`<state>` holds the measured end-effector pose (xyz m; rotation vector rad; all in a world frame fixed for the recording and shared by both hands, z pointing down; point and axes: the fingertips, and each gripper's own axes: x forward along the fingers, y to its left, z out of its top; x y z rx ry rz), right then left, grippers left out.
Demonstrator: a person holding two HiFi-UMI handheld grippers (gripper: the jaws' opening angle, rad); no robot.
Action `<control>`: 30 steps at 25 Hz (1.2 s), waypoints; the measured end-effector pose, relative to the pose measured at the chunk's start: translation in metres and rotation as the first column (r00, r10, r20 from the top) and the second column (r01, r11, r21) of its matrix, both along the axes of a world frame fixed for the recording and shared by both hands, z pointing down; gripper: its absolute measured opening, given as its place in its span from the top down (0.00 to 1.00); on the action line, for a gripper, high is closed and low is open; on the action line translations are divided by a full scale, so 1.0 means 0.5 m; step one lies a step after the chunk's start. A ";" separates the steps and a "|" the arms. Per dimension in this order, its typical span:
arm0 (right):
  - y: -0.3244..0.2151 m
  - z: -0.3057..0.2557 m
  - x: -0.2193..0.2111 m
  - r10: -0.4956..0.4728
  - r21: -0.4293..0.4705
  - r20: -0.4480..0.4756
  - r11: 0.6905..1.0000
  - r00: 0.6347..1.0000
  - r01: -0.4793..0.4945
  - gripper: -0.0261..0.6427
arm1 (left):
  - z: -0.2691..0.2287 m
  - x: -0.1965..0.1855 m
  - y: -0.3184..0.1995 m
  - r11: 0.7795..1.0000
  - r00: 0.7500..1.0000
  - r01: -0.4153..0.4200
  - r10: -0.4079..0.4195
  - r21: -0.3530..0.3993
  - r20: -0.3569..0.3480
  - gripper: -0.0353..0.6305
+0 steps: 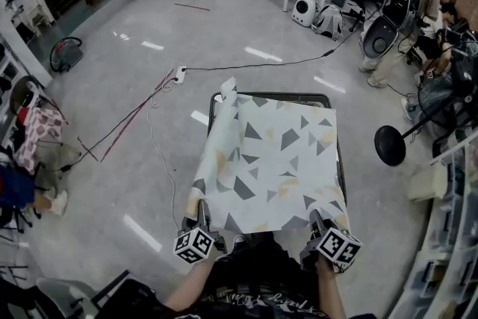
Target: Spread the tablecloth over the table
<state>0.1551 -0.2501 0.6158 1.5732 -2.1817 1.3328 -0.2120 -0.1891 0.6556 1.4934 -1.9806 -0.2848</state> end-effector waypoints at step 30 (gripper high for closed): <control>0.135 0.210 -0.151 0.032 -0.098 -0.185 0.994 0.982 -0.051 0.91 | 0.234 -0.073 0.012 0.796 0.800 -0.438 0.557 -0.419 0.222 0.89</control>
